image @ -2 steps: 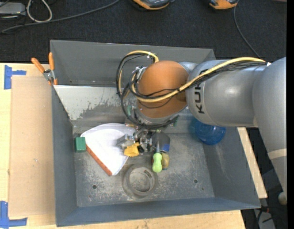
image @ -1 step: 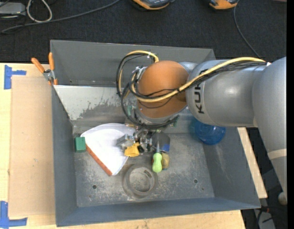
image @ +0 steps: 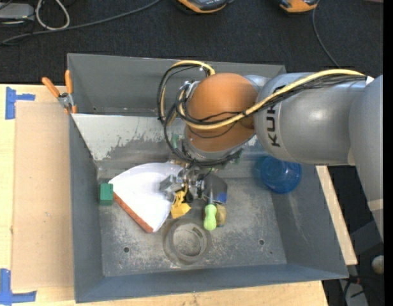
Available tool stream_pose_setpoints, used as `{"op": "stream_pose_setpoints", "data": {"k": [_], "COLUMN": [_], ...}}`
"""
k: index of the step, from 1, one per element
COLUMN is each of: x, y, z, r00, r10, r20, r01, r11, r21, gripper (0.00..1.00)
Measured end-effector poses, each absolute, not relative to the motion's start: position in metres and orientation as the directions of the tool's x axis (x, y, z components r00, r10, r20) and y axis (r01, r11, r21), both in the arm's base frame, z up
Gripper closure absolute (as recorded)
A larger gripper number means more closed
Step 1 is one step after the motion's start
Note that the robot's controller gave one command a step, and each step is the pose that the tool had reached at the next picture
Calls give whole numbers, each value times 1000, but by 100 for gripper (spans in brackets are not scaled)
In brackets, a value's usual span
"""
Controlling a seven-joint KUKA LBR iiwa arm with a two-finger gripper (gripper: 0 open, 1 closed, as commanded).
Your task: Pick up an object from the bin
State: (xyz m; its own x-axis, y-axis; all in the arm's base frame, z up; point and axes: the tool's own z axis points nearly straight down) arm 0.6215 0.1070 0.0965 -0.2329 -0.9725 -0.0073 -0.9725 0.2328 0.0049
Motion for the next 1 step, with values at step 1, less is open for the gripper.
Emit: {"op": "stream_pose_setpoints", "data": {"k": [1], "x": [622], "y": [108], "z": [111], "r00": [-235], "r10": [-972], "r20": [-10], "r01": [-972], "r11": [235], "r21": [4], "gripper": [100]}}
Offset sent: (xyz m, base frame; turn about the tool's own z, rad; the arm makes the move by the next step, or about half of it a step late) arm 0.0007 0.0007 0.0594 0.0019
